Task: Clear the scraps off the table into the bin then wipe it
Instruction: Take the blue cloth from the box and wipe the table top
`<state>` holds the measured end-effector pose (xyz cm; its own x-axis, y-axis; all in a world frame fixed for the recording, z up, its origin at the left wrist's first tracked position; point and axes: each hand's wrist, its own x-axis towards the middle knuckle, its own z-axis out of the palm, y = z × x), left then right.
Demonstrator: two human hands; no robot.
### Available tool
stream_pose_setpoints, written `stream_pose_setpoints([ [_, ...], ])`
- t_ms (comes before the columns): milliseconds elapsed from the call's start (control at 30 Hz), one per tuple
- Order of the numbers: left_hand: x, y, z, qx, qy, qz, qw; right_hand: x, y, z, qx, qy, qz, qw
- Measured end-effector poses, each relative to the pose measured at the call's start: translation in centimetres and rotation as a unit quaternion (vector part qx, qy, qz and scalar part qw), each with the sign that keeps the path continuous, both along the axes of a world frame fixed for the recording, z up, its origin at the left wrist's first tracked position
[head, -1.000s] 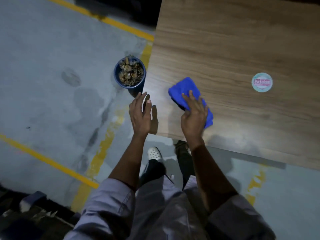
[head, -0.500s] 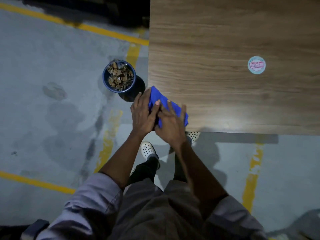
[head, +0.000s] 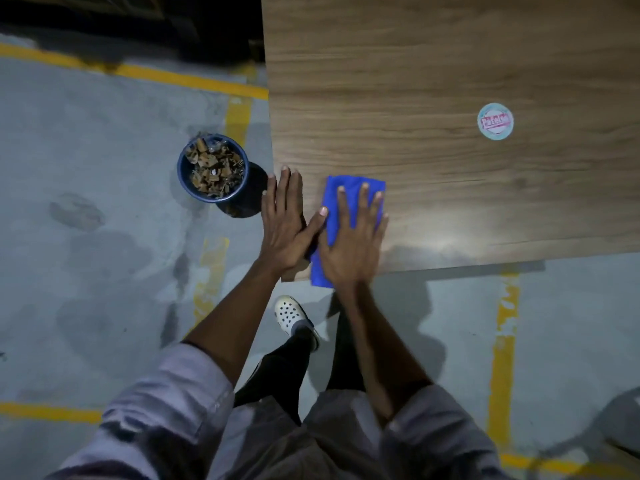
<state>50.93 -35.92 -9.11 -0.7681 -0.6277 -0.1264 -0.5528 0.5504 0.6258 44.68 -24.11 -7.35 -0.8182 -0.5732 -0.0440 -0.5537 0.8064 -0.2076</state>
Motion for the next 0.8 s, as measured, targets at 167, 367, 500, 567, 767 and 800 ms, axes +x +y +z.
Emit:
stream_pose_setpoints([
  [167,0.7,-2.6,2.9,0.095,0.065,0.049,0.992,2.1,-5.3,0.2,0.017,-0.042,0.123,0.991],
  [367,-2.6,-6.1,2.6,-0.008,0.032,0.014,0.999,-5.4,-2.4,-0.2,0.0,-0.026,0.044,0.999],
  [500,-5.1,-6.9,1.8,-0.012,0.044,0.023,0.999,-9.1,-6.9,-0.1,-0.023,-0.021,-0.038,0.999],
  [567,-6.4,-6.9,1.9,0.02,0.063,0.044,0.997,-9.1,-10.4,-0.1,-0.021,-0.018,-0.007,1.0],
  [767,-8.4,-9.3,2.6,0.144,0.119,0.184,0.965,-8.1,-10.7,-0.3,-0.055,-0.036,0.18,0.981],
  [800,-8.5,-9.8,2.6,0.152,0.116,0.188,0.963,-8.8,-8.8,-0.5,-0.074,-0.042,0.144,0.986],
])
